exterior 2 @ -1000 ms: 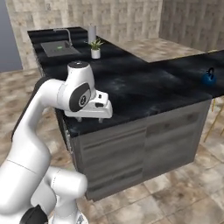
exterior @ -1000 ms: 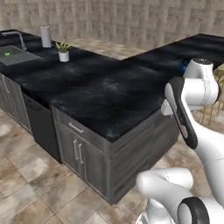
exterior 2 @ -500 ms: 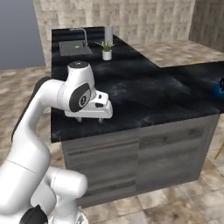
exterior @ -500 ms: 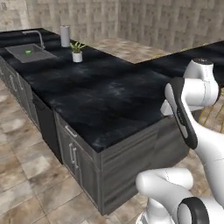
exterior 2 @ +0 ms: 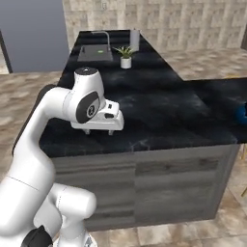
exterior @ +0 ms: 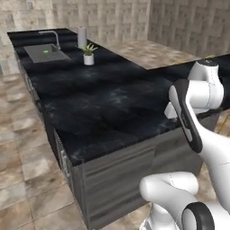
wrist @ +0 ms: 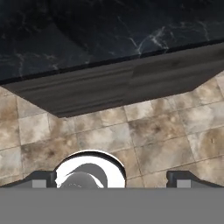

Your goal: Pick the kettle and cup and place them in the sink. Then turn on the water.

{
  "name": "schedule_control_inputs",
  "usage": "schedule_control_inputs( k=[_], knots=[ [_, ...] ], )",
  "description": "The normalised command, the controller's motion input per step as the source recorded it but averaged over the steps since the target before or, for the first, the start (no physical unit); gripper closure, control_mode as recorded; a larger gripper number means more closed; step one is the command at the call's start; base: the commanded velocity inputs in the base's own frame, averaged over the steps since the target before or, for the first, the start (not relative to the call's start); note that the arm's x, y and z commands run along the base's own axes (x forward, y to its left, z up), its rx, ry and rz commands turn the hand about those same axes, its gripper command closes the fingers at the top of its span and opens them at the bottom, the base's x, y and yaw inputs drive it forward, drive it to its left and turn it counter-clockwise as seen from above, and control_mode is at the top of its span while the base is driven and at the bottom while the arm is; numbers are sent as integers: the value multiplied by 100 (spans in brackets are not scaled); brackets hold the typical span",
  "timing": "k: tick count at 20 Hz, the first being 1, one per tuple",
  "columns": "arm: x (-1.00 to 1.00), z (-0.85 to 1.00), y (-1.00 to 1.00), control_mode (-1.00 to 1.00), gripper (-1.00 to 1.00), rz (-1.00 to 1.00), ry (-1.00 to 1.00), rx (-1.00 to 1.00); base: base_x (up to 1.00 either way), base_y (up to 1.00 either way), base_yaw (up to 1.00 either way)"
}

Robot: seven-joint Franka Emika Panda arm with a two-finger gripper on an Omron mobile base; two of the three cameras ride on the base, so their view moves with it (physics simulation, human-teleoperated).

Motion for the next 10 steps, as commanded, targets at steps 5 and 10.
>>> schedule_control_inputs(
  k=[5,10],
  knots=[
    [0,0,0,100,-100,0,0,0,28,-84,31],
    [0,0,0,100,-100,0,0,0,13,-85,30]
  ],
)
